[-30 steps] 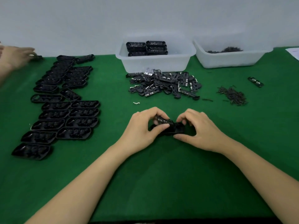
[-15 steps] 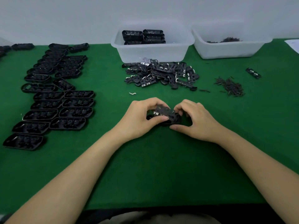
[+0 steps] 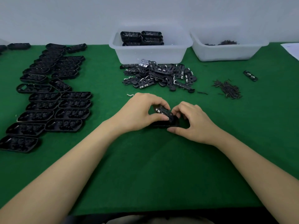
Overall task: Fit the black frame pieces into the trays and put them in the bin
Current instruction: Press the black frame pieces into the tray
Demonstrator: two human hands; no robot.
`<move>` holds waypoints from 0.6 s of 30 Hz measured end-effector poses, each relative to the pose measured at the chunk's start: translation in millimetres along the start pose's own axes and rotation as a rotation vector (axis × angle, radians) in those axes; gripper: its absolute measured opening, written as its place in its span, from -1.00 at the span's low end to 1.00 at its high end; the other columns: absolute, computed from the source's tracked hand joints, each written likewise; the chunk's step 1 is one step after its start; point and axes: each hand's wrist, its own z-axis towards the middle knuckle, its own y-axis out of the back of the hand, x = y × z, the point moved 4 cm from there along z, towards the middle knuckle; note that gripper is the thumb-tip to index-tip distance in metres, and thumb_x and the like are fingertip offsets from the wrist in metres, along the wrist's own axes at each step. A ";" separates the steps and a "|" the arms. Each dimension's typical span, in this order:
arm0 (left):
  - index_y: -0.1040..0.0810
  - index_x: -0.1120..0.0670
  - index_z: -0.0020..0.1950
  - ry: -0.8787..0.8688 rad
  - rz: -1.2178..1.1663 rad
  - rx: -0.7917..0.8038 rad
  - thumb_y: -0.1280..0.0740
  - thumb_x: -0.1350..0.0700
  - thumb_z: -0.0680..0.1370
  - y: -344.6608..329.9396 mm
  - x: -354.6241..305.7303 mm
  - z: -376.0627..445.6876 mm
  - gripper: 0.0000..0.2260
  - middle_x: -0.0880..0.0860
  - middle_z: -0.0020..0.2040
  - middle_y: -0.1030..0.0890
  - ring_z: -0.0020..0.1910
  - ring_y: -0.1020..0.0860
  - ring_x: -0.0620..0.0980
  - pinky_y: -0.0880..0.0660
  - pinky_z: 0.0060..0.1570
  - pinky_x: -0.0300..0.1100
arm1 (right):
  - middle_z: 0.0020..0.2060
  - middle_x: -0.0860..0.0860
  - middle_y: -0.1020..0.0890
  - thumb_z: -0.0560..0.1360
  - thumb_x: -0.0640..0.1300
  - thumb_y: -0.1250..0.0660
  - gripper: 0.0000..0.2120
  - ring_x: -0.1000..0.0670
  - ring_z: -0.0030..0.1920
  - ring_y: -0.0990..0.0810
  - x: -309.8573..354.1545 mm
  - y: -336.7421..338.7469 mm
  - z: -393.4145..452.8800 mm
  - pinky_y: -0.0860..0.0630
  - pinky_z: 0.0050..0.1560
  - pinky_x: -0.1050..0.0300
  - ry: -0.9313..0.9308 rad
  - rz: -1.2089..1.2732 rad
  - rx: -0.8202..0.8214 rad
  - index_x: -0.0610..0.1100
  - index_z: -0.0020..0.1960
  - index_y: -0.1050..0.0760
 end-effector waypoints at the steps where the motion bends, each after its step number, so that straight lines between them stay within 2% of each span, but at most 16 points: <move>1: -0.65 0.05 0.01 -0.014 0.024 0.014 -0.48 0.05 0.39 1.5 -1.6 3.2 -0.78 -0.08 -0.12 -0.61 -0.12 -0.52 -0.18 -0.39 0.01 -0.30 | -0.22 0.23 -0.36 0.34 0.15 -0.40 -0.67 0.19 -0.19 -0.34 -0.2 -0.1 0.0 -0.20 -0.08 0.17 -0.001 0.002 -0.003 0.03 -0.04 -0.36; 4: -0.65 0.03 0.01 -0.023 0.075 0.087 -0.49 0.03 0.39 4.9 -3.6 11.3 -0.77 -0.06 -0.11 -0.60 -0.10 -0.53 -0.11 -0.42 0.04 -0.16 | -0.23 0.23 -0.35 0.33 0.16 -0.40 -0.67 0.25 -0.21 -0.34 -0.5 -0.1 0.3 -0.18 -0.10 0.18 -0.008 0.005 0.000 0.04 -0.06 -0.35; 8: -0.66 -0.01 0.00 -0.025 0.176 0.172 -0.49 -0.02 0.37 7.6 -4.0 18.6 -0.76 -0.06 -0.08 -0.63 -0.07 -0.55 -0.05 -0.44 0.05 -0.09 | -0.24 0.24 -0.35 0.34 0.17 -0.40 -0.67 0.32 -0.19 -0.33 -1.4 -0.7 0.1 -0.17 -0.10 0.20 -0.012 0.011 0.005 0.05 -0.06 -0.35; 14: -0.65 -0.04 0.00 -0.115 0.328 0.247 -0.46 -0.12 0.35 12.6 -12.2 27.2 -0.72 -0.10 -0.08 -0.65 -0.04 -0.57 -0.05 -0.42 0.07 -0.07 | -0.24 0.23 -0.36 0.31 0.22 -0.38 -0.65 0.31 -0.18 -0.35 -2.5 -1.8 1.3 -0.15 -0.13 0.19 -0.025 0.017 0.002 0.07 -0.06 -0.35; 18: -0.61 -0.13 0.07 -0.204 0.537 0.338 -0.39 -0.22 0.39 10.3 -20.6 36.3 -0.68 -0.12 -0.04 -0.64 0.01 -0.55 -0.05 -0.35 0.07 -0.12 | -0.26 0.22 -0.37 0.30 0.19 -0.42 -0.65 0.29 -0.20 -0.36 -2.2 -1.5 1.2 -0.16 -0.12 0.18 -0.021 0.041 -0.018 0.06 -0.10 -0.35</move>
